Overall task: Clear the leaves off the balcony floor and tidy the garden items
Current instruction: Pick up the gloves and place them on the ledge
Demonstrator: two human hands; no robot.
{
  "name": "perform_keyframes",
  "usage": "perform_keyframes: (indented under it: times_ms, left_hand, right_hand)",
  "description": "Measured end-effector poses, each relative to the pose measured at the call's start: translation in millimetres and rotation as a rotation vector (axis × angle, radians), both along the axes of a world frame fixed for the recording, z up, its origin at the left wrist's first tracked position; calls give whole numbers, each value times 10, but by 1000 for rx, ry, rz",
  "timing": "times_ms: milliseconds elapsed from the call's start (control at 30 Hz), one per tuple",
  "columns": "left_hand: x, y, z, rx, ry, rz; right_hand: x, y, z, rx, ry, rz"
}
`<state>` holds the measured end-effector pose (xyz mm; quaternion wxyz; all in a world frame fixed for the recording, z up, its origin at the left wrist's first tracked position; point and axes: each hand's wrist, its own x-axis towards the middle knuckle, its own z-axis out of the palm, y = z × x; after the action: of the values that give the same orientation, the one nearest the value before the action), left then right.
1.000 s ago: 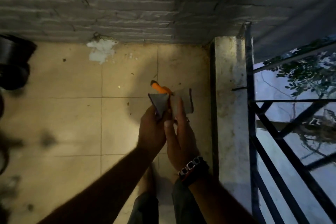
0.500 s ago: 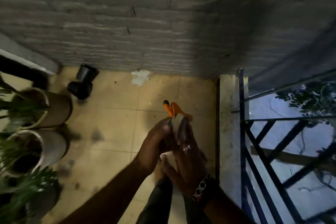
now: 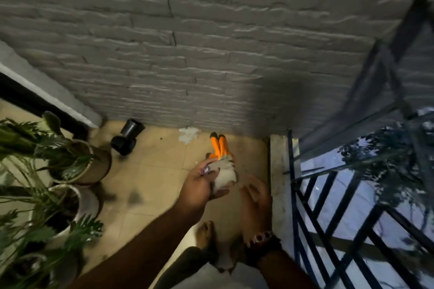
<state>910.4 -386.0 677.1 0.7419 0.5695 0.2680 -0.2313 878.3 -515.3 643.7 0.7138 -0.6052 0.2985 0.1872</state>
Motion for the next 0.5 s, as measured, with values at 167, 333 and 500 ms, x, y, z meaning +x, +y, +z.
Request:
perform_keyframes:
  times_ms: [167, 333, 500]
  left_hand:
    - [-137, 195, 514, -280, -23, 71]
    - [-329, 456, 704, -244, -33, 57]
    - [-546, 443, 786, -132, -36, 90]
  right_hand:
    - [119, 130, 250, 631, 323, -78]
    - [361, 32, 466, 782, 167, -272]
    - [371, -317, 715, 854, 110, -153]
